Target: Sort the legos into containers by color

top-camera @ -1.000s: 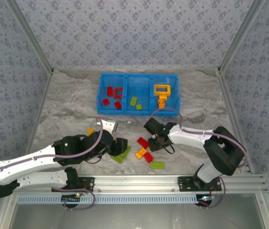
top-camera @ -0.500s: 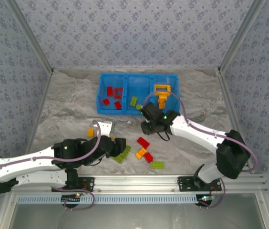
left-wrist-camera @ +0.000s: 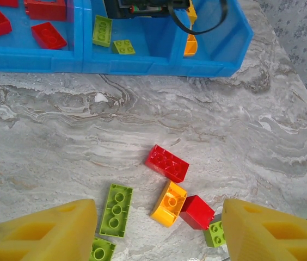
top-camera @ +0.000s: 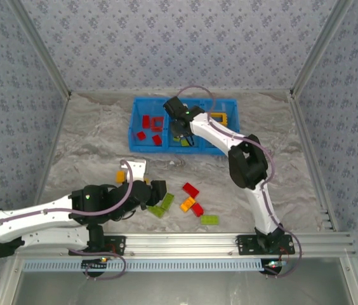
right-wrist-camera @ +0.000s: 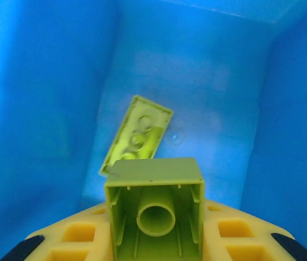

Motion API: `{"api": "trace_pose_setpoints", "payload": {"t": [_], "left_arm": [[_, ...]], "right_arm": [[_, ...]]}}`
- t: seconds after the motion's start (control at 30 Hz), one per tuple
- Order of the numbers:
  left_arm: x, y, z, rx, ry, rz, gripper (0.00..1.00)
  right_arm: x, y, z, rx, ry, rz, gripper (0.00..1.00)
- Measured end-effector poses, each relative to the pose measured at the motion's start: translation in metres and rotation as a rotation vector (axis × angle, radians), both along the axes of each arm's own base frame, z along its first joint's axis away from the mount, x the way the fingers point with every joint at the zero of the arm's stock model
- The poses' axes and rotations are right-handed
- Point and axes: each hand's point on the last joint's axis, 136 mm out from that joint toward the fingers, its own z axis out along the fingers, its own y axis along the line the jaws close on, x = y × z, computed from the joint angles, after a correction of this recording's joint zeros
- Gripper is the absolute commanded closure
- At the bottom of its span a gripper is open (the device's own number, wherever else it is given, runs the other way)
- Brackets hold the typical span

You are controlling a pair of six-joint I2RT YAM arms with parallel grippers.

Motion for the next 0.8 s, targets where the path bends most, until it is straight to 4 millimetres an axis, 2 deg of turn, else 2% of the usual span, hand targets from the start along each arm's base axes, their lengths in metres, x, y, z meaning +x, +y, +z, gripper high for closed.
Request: {"api": "trace_pose_setpoints", "payload": {"t": [0.1,0.23,0.33,0.5,0.6,0.7,0.77,0.8], "left_arm": [[0.0,0.0,-0.001,0.002,0.001,0.0,0.37],[0.0,-0.001,-0.002,0.006,0.002,-0.001,0.37],[0.0,-0.002,-0.002,0.011,0.002,-0.002,0.35],[0.0,-0.009,-0.008,0.041,0.013,-0.008,0.32],[0.001,-0.016,-0.008,0.039,0.037,-0.006,0.32],[0.007,-0.025,-0.014,0.019,0.108,0.022,0.33],[0.013,-0.031,-0.026,0.01,0.181,0.056,0.33],[0.015,-0.035,-0.032,0.005,0.215,0.069,0.33]], "right_arm": [[0.008,-0.006,-0.017,-0.028,0.026,-0.036,0.65],[0.01,-0.012,-0.031,-0.044,0.06,-0.07,0.47],[0.009,-0.013,-0.03,-0.049,0.067,-0.075,0.4],[0.007,-0.005,-0.016,-0.043,0.035,-0.058,0.41],[0.002,0.002,0.017,-0.022,-0.021,-0.037,0.41],[-0.014,0.002,0.079,0.019,-0.138,-0.009,0.42],[-0.038,-0.008,0.133,0.068,-0.242,0.009,0.42],[-0.05,-0.015,0.153,0.093,-0.28,0.017,0.42]]}}
